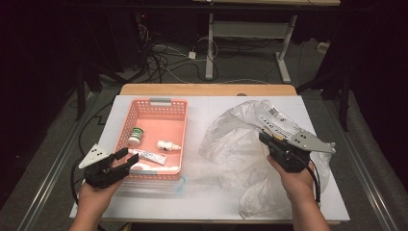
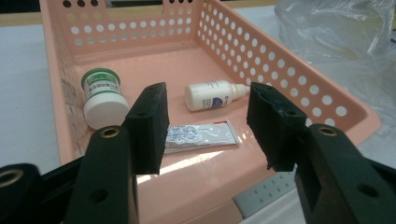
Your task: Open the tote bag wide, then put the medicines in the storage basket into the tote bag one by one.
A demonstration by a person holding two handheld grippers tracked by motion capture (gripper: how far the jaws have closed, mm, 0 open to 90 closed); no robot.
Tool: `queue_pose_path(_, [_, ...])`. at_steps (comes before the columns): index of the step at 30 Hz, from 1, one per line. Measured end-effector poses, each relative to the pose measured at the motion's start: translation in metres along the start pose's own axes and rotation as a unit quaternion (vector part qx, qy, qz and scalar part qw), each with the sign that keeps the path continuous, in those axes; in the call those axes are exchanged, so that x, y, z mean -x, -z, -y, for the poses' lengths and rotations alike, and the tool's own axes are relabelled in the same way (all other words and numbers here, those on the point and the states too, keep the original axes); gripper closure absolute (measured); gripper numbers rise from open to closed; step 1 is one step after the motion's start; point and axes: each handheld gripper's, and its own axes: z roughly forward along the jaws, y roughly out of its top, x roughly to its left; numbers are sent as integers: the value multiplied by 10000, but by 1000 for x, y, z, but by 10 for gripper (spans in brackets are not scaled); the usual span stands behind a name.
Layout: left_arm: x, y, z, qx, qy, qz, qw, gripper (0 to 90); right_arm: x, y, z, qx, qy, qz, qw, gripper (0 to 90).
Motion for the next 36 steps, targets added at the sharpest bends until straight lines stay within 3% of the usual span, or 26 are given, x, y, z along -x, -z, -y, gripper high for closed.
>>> queue_pose_path(4, [-2,-2,-4,-32,145,35,9999,585,-1,-1,0,8,3,-38,10000,900])
queue_pose_path(8, [-3,-5,-9,-98,151,46,9998,671,0,0,-2,34,-19,-60,10000,900])
queue_pose_path(16, [-20,-16,-28,-565,243,21,9981,882,5,-1,-1,38,-79,-9,10000,900])
queue_pose_path(19, [-23,-23,-30,-906,229,-56,9956,883,5,-1,-3,90,-71,-7,9999,900])
queue_pose_path(22, [-23,-31,-32,-1235,202,-75,9921,884,5,0,-4,118,-74,-17,9999,900])
queue_pose_path(28, [-18,-47,-40,-1918,-86,-34,9814,883,5,-2,-1,66,-73,-37,9999,900])
queue_pose_path(36, [-6,-66,-54,-2484,-447,173,9675,883,3,0,0,46,-22,-47,10000,900])
